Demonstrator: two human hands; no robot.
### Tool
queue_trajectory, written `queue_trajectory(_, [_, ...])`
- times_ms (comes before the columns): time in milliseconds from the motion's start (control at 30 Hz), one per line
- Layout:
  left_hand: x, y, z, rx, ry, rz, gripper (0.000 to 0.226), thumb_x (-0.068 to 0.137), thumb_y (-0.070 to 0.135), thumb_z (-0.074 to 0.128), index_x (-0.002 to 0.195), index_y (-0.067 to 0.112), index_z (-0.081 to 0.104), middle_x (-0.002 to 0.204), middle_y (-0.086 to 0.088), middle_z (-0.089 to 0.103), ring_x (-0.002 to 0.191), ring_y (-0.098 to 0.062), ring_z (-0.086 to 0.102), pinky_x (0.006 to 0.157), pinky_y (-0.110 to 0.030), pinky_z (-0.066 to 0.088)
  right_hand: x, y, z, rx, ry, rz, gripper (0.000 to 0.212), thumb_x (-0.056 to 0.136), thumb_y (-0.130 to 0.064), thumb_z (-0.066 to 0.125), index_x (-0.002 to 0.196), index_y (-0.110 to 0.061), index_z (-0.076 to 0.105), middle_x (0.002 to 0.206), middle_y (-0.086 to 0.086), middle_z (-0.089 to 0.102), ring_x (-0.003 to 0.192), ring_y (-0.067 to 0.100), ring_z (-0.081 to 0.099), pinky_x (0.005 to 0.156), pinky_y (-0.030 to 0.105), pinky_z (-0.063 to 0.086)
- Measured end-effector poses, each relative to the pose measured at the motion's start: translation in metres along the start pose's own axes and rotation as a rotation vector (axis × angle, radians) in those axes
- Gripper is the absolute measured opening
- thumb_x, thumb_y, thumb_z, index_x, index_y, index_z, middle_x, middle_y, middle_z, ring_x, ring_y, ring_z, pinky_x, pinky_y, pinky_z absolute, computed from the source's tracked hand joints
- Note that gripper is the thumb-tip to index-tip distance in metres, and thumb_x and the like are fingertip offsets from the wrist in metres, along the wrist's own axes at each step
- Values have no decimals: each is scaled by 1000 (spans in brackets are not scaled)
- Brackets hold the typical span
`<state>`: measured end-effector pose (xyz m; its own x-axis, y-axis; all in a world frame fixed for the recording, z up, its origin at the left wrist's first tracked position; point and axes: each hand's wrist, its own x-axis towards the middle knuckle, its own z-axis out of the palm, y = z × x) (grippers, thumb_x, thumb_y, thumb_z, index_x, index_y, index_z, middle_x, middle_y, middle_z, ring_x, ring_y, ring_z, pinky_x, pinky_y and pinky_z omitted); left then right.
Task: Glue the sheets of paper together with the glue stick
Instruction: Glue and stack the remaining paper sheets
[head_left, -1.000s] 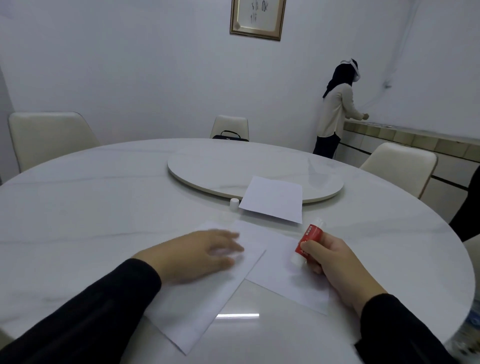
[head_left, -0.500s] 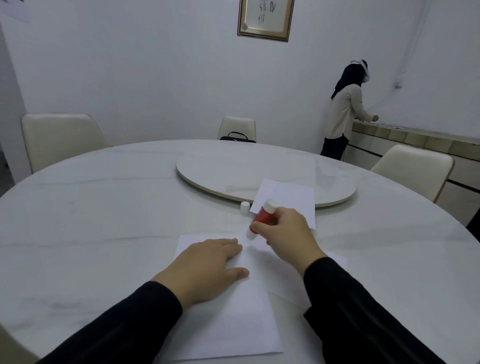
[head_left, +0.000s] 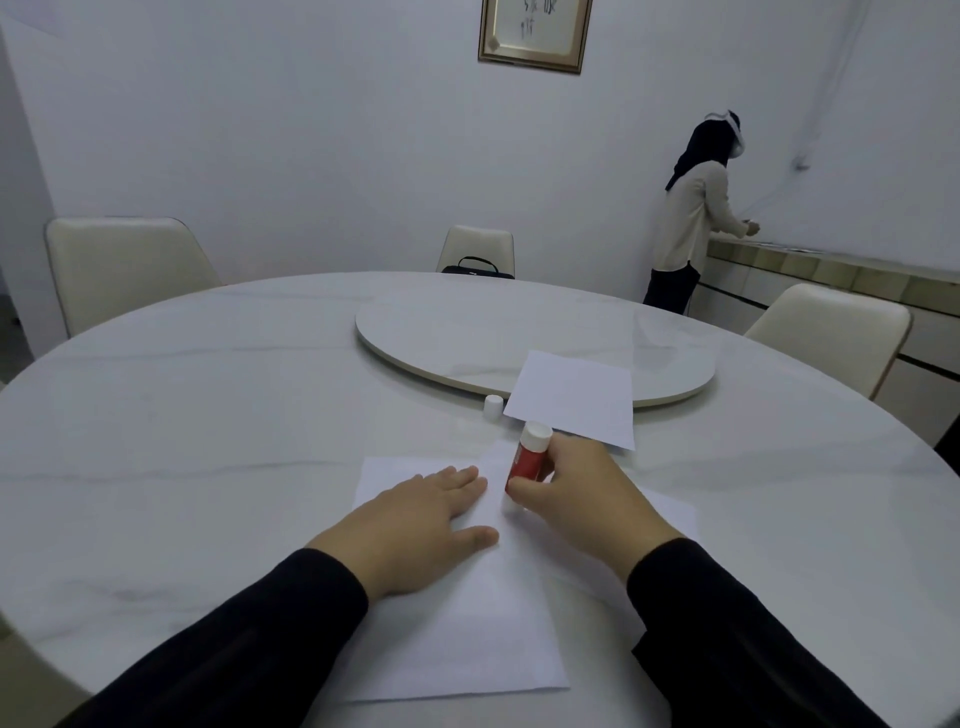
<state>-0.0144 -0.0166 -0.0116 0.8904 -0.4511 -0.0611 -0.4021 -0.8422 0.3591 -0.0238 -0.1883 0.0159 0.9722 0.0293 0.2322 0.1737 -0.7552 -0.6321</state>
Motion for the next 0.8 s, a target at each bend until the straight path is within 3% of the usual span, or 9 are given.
queue_trajectory(200, [-1,1,-1,8,-7,-3,65,93,54,37,150,32,13,158,17,4,145,-1,1,119,-25,2,-54,-5,-15,-46,-33,-67,12,75,-32,58,78,-20,61,78,-4,63,60,7,49,61,26,45])
queue_trajectory(400, [-2,1,-2,26,-4,-24,65,92,55,36,149,34,13,158,19,5,145,-3,4,119,-28,6,-93,-12,-29,-63,-128,-182,20,74,-36,55,80,-17,58,81,0,61,59,6,46,59,24,41])
queue_trajectory(533, [-4,3,-4,42,20,-29,64,92,56,36,149,35,15,157,20,6,145,-1,6,118,-27,8,-97,-8,-37,32,-253,-133,24,69,-36,57,82,-16,61,72,3,59,58,2,45,61,24,39])
queue_trajectory(600, [-6,4,-4,57,61,-37,64,91,58,37,148,35,20,157,19,11,144,-3,11,117,-27,12,-95,-5,-48,164,-382,-119,24,66,-30,65,82,-11,65,65,-1,57,61,5,49,63,25,39])
queue_trajectory(667, [-7,3,-4,131,152,-55,59,90,59,36,143,32,34,155,14,24,142,-9,22,113,-29,21,-92,-4,-61,438,-400,-101,17,62,-12,74,79,-9,71,69,4,66,65,12,58,62,21,44])
queue_trajectory(800, [-6,-5,-4,238,262,-187,54,89,61,31,124,25,52,137,7,46,129,-16,36,102,-35,29,-69,-7,-80,796,-81,-105,41,55,19,77,75,-16,67,76,13,61,61,24,65,61,32,57])
